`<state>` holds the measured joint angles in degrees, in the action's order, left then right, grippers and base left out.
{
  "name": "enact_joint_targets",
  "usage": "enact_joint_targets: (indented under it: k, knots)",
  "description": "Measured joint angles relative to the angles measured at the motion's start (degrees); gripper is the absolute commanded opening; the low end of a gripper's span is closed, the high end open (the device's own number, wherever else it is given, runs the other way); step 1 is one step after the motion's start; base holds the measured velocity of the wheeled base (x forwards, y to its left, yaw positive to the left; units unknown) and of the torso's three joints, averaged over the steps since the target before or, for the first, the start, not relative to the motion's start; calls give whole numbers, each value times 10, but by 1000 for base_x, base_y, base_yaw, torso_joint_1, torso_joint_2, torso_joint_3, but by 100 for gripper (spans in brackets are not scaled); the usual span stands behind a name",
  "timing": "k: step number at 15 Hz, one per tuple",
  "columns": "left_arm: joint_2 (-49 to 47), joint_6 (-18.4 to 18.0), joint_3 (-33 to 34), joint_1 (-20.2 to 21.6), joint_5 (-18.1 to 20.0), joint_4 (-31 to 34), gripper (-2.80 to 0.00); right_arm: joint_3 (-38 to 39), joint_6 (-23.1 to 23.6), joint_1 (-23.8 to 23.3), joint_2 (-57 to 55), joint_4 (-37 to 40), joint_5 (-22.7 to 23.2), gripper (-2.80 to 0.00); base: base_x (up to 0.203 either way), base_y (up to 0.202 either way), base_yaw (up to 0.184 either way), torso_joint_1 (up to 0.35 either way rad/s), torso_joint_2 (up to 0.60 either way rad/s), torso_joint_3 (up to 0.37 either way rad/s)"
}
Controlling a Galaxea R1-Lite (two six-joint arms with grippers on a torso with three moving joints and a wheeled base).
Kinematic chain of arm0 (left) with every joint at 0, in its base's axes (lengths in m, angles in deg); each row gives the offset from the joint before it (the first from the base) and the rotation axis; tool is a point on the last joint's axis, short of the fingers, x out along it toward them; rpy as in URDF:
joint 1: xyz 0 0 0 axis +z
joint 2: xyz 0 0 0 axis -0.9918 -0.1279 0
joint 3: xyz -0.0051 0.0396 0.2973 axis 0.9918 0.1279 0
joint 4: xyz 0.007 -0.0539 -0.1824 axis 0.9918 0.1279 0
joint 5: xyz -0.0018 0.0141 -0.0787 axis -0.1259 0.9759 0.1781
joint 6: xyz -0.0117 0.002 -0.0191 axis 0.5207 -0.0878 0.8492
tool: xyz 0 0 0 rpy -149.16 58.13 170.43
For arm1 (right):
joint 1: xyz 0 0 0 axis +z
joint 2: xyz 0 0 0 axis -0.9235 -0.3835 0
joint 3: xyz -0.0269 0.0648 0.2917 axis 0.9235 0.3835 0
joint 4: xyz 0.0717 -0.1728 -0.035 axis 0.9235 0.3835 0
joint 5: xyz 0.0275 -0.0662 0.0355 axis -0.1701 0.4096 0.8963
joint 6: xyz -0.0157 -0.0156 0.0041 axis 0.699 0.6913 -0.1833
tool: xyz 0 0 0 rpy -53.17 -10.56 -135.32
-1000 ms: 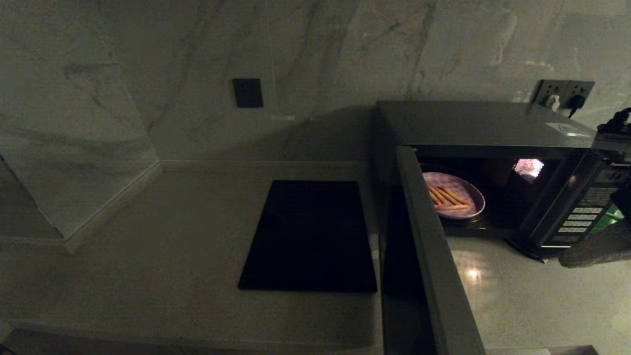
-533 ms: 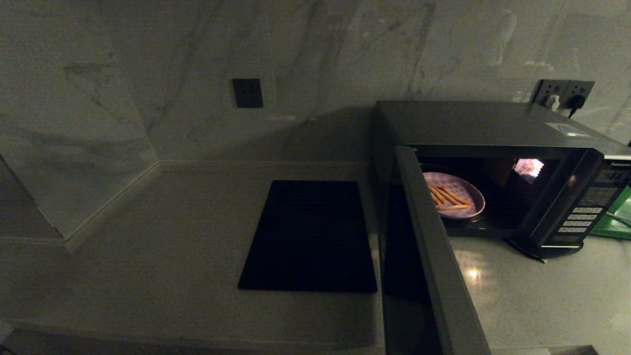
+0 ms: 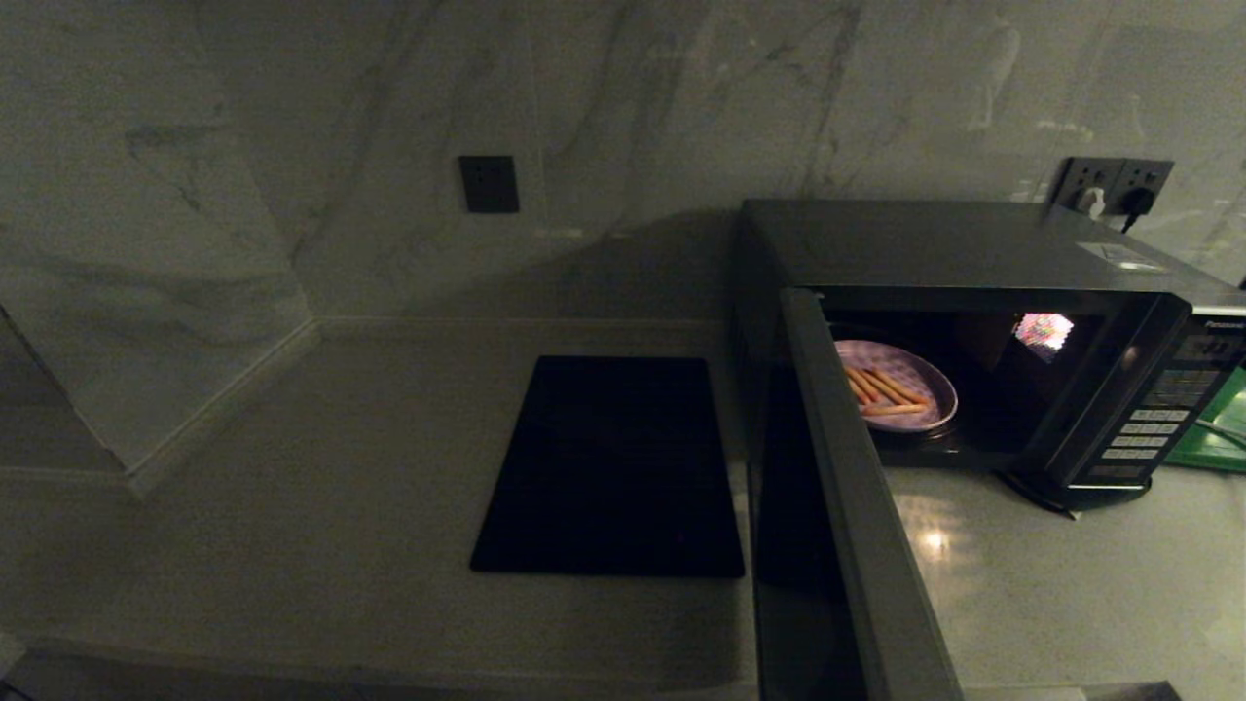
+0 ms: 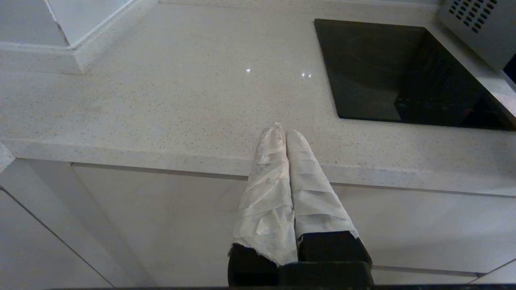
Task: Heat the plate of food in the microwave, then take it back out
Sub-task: Take the plate out of the microwave
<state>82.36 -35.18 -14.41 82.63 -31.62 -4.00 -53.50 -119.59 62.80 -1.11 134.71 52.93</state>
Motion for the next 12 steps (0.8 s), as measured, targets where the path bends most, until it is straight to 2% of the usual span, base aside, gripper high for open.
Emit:
enact_joint_targets:
  k: [3, 6, 9, 12]
  knots:
    - [0, 0, 0, 0, 0, 0, -280, -12, 1, -82, -5, -46, -41, -280, 0, 0, 0, 0, 0, 0]
    - [0, 0, 0, 0, 0, 0, -280, 11, 33, -163, -18, -211, -65, -280, 0, 0, 0, 0, 0, 0]
    - [0, 0, 0, 0, 0, 0, -280, 61, 70, -190, -54, -374, -55, -280, 0, 0, 0, 0, 0, 0]
    - [0, 0, 0, 0, 0, 0, -280, 70, 72, -194, -91, -405, -23, -280, 0, 0, 0, 0, 0, 0]
